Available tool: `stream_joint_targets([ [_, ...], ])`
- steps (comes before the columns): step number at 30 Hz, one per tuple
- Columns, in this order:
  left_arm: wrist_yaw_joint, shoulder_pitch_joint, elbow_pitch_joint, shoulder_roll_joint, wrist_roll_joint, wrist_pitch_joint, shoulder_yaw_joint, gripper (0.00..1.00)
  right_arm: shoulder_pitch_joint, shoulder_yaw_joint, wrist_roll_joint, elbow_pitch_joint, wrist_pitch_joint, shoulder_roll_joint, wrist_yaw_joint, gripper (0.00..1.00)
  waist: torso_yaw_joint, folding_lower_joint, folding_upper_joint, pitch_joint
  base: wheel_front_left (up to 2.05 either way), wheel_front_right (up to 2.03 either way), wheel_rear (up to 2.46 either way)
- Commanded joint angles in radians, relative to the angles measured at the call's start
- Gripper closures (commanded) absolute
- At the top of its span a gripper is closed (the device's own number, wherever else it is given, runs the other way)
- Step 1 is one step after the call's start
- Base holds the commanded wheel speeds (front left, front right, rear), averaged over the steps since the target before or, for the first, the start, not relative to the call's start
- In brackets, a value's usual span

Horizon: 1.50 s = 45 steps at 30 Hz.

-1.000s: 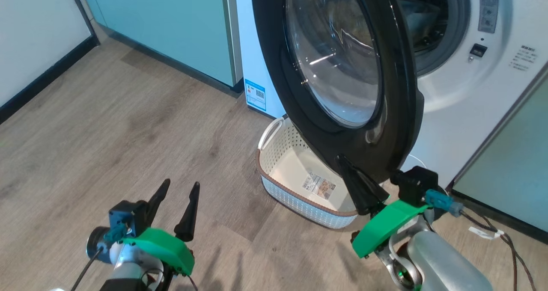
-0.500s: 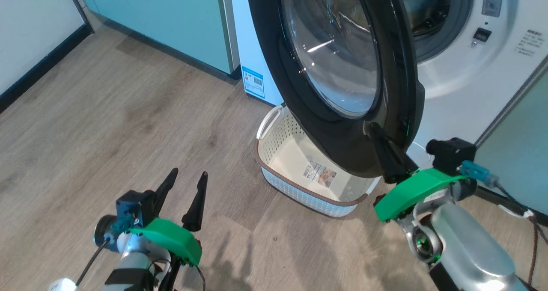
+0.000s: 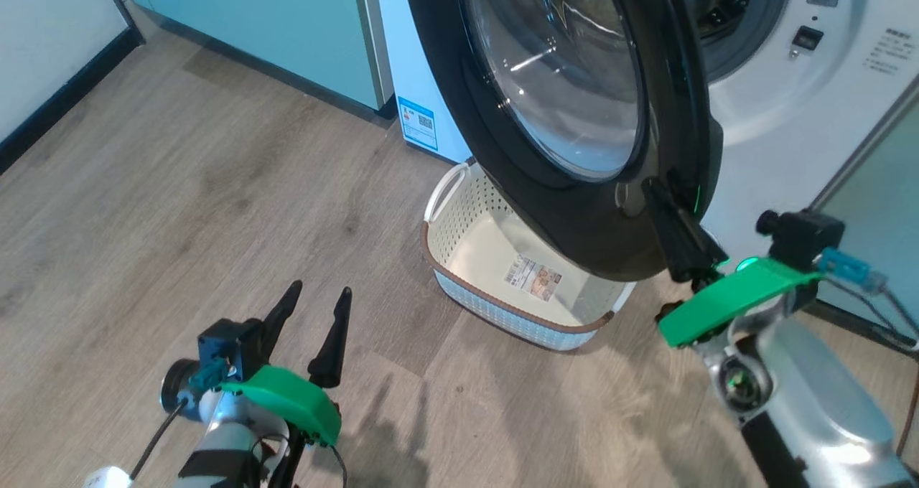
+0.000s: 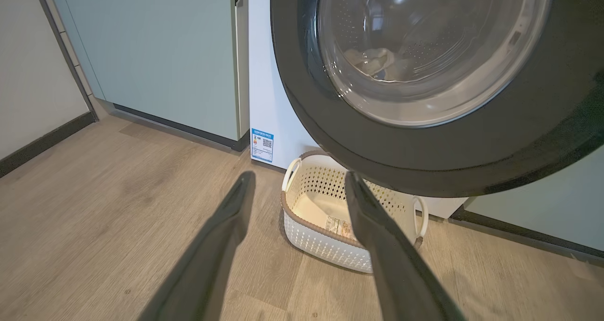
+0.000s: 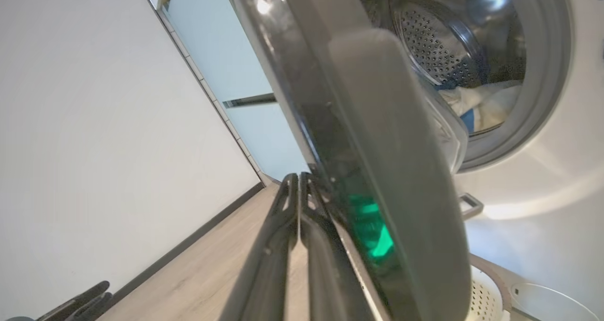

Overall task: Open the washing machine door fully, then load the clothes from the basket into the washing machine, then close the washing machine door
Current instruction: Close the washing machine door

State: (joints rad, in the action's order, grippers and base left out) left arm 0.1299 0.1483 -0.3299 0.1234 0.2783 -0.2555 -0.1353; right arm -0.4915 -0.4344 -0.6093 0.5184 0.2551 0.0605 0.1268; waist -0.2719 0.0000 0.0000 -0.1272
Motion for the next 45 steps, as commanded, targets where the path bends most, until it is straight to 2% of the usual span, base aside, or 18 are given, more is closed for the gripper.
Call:
stream_joint_targets([
  [1, 0.001, 0.049, 0.035, 0.012, -0.011, -0.006, 0.035, 0.0, -0.062, 0.013, -0.011, -0.02, 0.007, -0.01, 0.004, 1.0, 0.005, 0.0, 0.0, -0.008, 0.0, 0.0, 0.0],
  [14, 0.001, 0.075, 0.04, -0.002, -0.016, -0.006, 0.031, 0.0, -0.167, 0.126, 0.028, 0.068, 0.007, -0.01, 0.004, 1.0, 0.025, 0.0, 0.0, -0.084, 0.0, 0.0, 0.0],
  [35, 0.001, 0.161, 0.055, -0.034, -0.022, -0.006, 0.038, 0.0, -0.505, 0.381, 0.175, 0.264, 0.007, -0.01, 0.004, 1.0, 0.004, 0.0, 0.0, -0.242, 0.0, 0.0, 0.0],
  [45, 0.001, 0.191, 0.055, -0.045, -0.019, -0.006, 0.036, 0.0, -0.603, 0.505, 0.216, 0.304, 0.007, -0.01, 0.004, 1.0, -0.002, 0.0, 0.0, -0.284, 0.0, 0.0, 0.0],
])
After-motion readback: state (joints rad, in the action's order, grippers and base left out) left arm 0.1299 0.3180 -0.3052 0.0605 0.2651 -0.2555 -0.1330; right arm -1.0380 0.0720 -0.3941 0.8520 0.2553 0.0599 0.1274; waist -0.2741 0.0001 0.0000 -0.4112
